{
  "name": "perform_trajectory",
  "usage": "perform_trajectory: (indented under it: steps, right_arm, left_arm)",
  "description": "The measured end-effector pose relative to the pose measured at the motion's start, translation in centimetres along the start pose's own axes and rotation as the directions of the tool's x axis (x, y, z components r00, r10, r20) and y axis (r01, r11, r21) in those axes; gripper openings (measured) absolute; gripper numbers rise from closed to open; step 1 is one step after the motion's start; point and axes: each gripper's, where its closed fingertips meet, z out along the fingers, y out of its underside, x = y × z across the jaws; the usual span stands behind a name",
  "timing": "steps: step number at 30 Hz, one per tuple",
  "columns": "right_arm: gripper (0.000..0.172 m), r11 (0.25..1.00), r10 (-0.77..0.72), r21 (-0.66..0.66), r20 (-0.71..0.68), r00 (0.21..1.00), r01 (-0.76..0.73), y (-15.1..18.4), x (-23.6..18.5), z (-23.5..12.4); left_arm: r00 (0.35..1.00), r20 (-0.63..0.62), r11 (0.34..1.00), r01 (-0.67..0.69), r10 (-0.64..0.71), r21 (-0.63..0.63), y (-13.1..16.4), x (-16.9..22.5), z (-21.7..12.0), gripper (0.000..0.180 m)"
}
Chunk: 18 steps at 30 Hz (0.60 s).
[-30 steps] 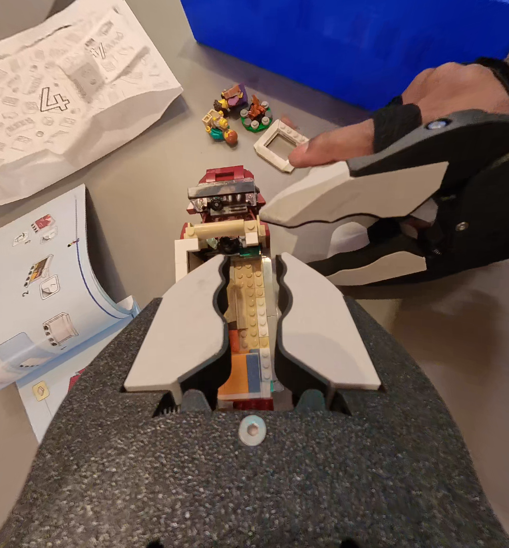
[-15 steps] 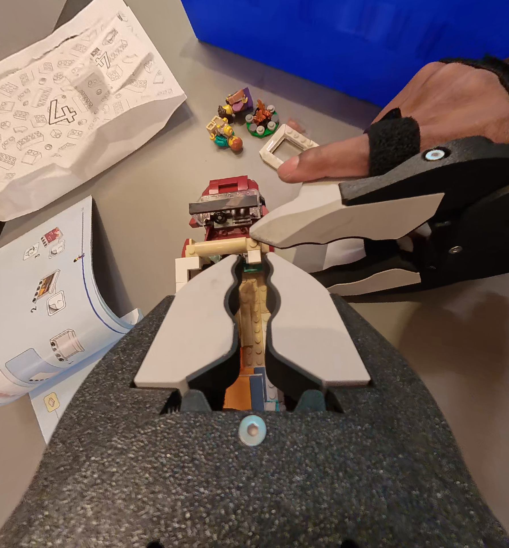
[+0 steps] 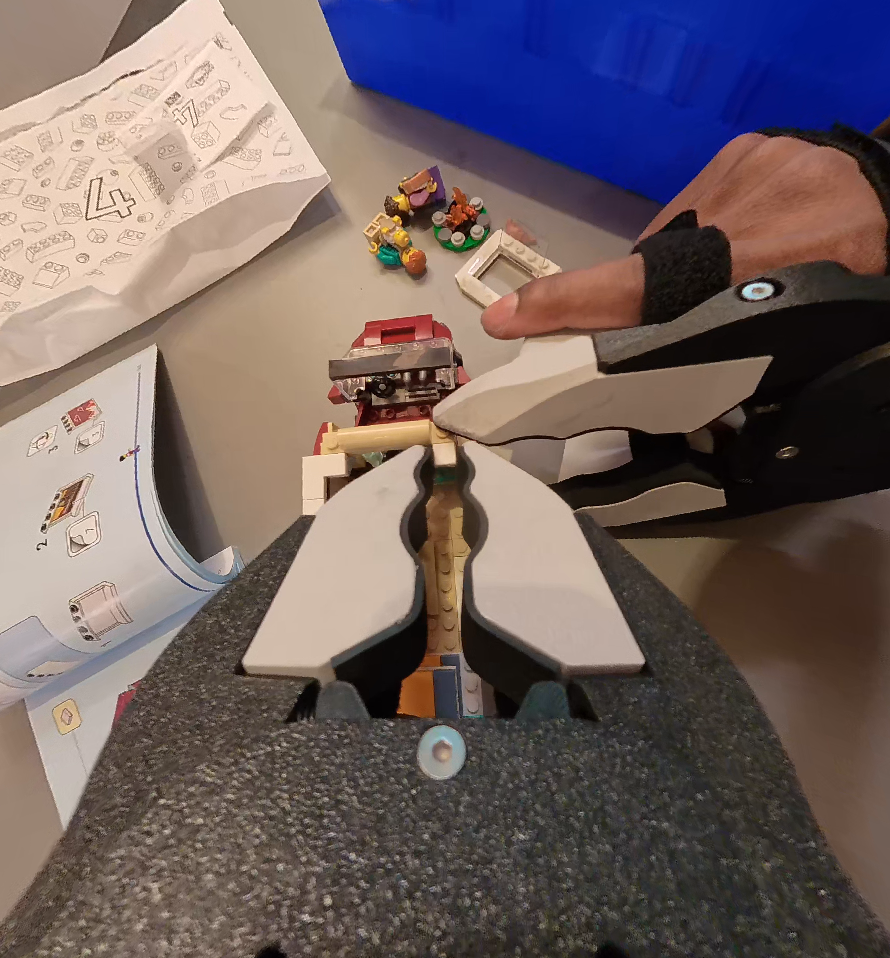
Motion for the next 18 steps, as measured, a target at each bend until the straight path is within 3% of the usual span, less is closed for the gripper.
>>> perform_trajectory:
  steps: [11, 18]
  right_arm:
    - [0.059, 0.999, -0.048, -0.017, -0.027, 0.998, 0.048, 0.18, 0.13, 0.05]
    - [0.057, 0.998, -0.062, -0.021, -0.031, 0.998, 0.061, 0.19, 0.18, 0.12]
  left_arm:
    - [0.994, -0.076, 0.996, 0.077, -0.074, 0.041, 0.03, 0.05, -0.10, 0.008]
    - [1.000, -0.020, 0.999, -0.022, 0.023, 0.038, 0.13, -0.02, -0.18, 0.007]
